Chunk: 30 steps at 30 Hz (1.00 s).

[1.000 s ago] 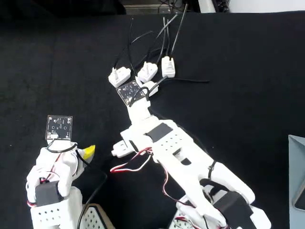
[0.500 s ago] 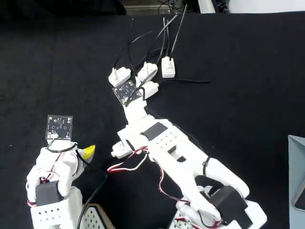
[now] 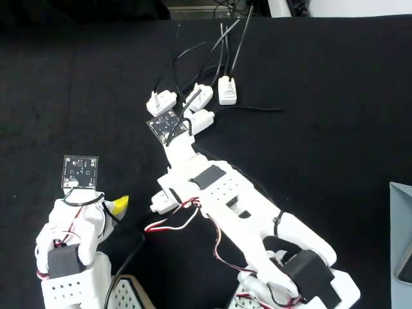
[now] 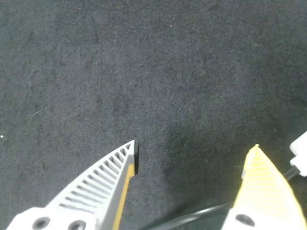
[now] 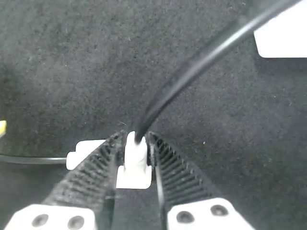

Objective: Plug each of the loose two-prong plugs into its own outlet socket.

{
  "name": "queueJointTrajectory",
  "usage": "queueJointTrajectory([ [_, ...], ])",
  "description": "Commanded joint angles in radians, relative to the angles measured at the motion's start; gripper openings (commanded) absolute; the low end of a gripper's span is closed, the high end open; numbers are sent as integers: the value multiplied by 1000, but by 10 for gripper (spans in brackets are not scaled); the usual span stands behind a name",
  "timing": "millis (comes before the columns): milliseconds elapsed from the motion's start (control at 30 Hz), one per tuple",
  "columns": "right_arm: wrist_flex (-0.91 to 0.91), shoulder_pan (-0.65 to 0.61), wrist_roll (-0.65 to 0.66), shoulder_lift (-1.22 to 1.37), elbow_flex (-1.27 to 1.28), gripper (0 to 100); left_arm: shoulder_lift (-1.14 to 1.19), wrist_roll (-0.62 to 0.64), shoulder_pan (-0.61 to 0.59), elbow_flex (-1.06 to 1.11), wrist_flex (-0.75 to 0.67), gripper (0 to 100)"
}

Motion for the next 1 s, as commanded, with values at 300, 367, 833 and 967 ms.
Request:
queueJointTrajectory([
  [300, 12, 3, -57, -329, 30, 11, -5, 14, 96, -147, -38, 428],
  [367, 12, 26, -60, -374, 45, 11, -3, 11, 140, -150, -38, 431],
  [833, 2, 290, -110, -530, 61, 12, 112, -12, 449, -61, -175, 427],
  [967, 2, 292, -110, -530, 65, 12, 321, -34, 449, -91, -290, 427],
])
